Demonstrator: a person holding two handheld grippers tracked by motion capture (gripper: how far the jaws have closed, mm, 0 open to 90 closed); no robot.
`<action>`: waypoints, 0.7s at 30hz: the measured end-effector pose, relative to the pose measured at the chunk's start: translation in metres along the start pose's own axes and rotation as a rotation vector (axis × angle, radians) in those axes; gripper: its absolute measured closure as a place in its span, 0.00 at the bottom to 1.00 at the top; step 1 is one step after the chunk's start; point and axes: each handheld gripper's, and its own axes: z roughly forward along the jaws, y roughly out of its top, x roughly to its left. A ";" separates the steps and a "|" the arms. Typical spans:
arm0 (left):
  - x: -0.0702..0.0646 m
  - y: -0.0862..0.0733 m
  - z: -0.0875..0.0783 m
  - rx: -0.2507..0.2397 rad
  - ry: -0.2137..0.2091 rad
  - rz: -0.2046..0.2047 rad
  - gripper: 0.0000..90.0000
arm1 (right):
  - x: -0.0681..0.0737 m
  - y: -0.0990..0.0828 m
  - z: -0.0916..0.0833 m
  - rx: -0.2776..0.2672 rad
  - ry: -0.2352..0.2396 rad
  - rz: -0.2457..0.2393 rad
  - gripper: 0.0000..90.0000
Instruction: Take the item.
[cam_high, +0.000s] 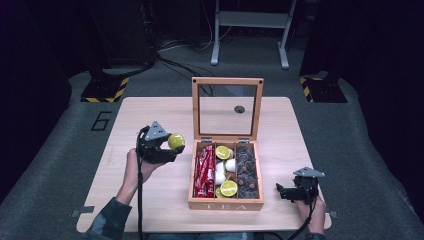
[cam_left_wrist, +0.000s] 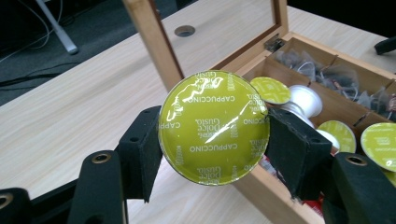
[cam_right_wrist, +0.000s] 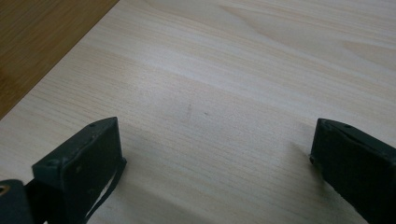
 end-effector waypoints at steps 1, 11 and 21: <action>0.001 -0.001 -0.001 -0.003 0.008 -0.002 0.43 | 0.000 0.000 0.000 0.000 0.000 0.000 0.02; 0.025 -0.014 -0.015 -0.015 0.072 -0.043 0.43 | 0.000 0.000 0.000 0.000 0.000 -0.001 0.02; 0.041 -0.025 -0.023 -0.030 0.121 -0.087 0.43 | 0.000 0.000 0.000 0.000 -0.001 0.000 0.02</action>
